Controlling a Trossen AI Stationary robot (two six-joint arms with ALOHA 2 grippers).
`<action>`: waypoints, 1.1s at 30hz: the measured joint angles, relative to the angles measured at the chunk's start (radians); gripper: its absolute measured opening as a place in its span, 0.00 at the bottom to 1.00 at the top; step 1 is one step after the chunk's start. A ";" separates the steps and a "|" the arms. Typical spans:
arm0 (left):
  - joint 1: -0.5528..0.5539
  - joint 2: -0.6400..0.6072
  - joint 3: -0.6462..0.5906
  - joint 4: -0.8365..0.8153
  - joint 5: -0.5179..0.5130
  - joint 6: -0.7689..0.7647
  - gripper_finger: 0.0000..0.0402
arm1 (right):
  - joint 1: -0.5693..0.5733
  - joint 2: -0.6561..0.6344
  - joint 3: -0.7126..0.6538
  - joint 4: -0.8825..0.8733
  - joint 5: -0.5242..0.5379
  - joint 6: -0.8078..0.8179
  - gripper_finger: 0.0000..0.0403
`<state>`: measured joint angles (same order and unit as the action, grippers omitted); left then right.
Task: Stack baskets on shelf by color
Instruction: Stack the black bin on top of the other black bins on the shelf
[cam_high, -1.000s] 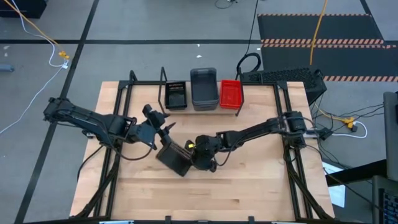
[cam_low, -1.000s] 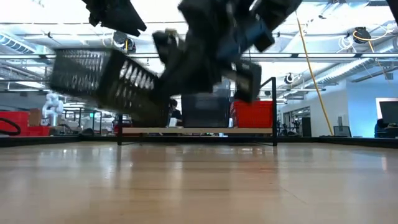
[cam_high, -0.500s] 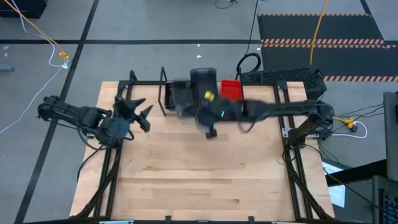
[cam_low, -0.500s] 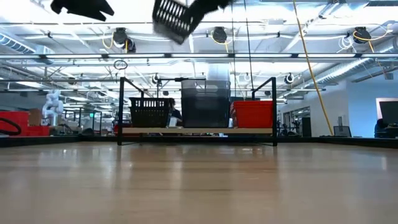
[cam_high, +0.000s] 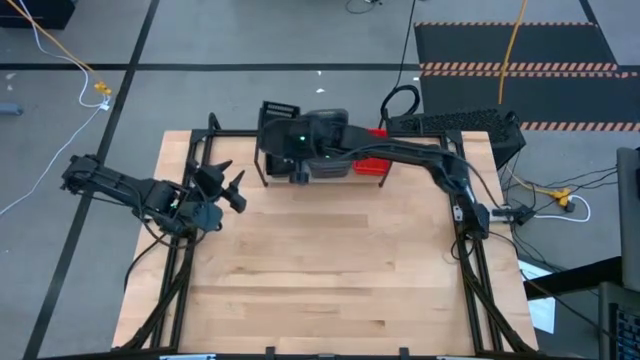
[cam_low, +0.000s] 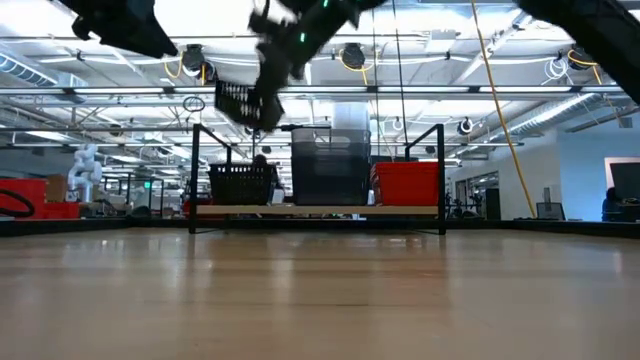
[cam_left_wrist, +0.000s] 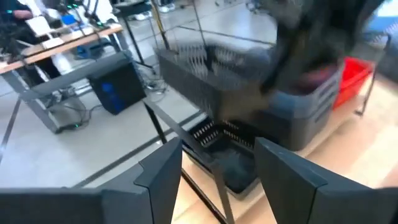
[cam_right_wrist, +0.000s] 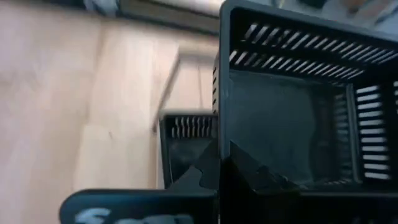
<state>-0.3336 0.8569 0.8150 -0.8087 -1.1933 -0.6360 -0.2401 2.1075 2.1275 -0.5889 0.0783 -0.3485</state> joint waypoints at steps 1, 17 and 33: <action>0.000 -0.006 0.000 -0.012 -0.007 -0.013 0.51 | -0.007 0.023 0.002 -0.010 0.003 -0.001 0.00; -0.005 -0.014 0.000 -0.133 0.004 -0.133 0.51 | -0.041 0.113 -0.040 -0.027 -0.039 -0.121 0.00; -0.005 -0.014 0.000 -0.130 0.006 -0.141 0.51 | -0.042 0.113 -0.129 0.085 -0.081 -0.063 0.09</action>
<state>-0.3389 0.8429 0.8150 -0.9390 -1.1873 -0.7768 -0.2817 2.2208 1.9987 -0.5041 -0.0028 -0.4114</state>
